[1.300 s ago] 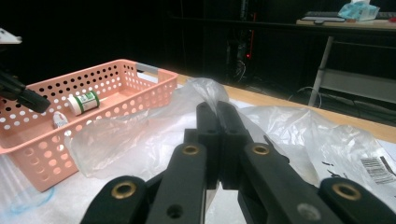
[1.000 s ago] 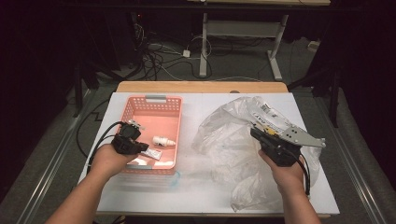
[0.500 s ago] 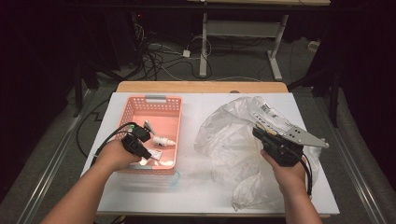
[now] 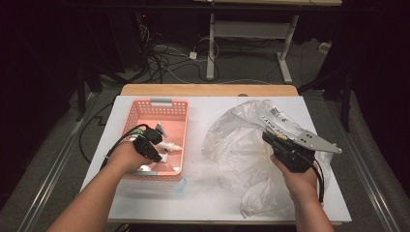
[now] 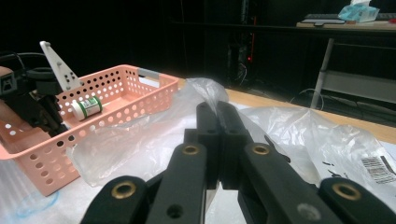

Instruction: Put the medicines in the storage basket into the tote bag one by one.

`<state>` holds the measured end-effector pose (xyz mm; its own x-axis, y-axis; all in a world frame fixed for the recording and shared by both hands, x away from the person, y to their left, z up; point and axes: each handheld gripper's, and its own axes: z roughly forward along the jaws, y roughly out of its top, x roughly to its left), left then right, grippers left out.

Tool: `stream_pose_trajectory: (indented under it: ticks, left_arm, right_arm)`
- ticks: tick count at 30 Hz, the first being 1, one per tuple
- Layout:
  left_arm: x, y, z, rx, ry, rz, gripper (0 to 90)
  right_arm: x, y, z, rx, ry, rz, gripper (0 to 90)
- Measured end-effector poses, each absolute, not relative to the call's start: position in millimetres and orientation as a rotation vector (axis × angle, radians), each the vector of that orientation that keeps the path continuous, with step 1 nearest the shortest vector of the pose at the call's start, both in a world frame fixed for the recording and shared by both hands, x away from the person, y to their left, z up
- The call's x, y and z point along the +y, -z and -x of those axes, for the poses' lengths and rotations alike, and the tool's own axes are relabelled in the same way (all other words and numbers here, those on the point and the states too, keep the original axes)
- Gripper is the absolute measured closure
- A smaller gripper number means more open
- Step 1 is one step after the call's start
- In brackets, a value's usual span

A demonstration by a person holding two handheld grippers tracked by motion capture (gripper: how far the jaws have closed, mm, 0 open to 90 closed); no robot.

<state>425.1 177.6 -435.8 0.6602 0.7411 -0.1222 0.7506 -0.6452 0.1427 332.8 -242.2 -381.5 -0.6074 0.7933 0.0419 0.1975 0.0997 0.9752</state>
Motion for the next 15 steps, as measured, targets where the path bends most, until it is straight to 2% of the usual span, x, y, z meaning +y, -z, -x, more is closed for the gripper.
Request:
stream_pose_trajectory:
  ticks: [4, 15]
  left_arm:
    - [171.5, 436.3, -431.8, 1.230, 0.016, -2.714, 88.2]
    - [177.3, 440.6, -452.8, 1.295, -0.090, -2.637, 88.3]
  right_arm:
    - [-242.7, 381.2, -332.9, 1.875, -1.538, -0.964, 90.0]
    - [-242.0, 381.2, -333.0, 1.878, -1.536, -0.959, 90.0]
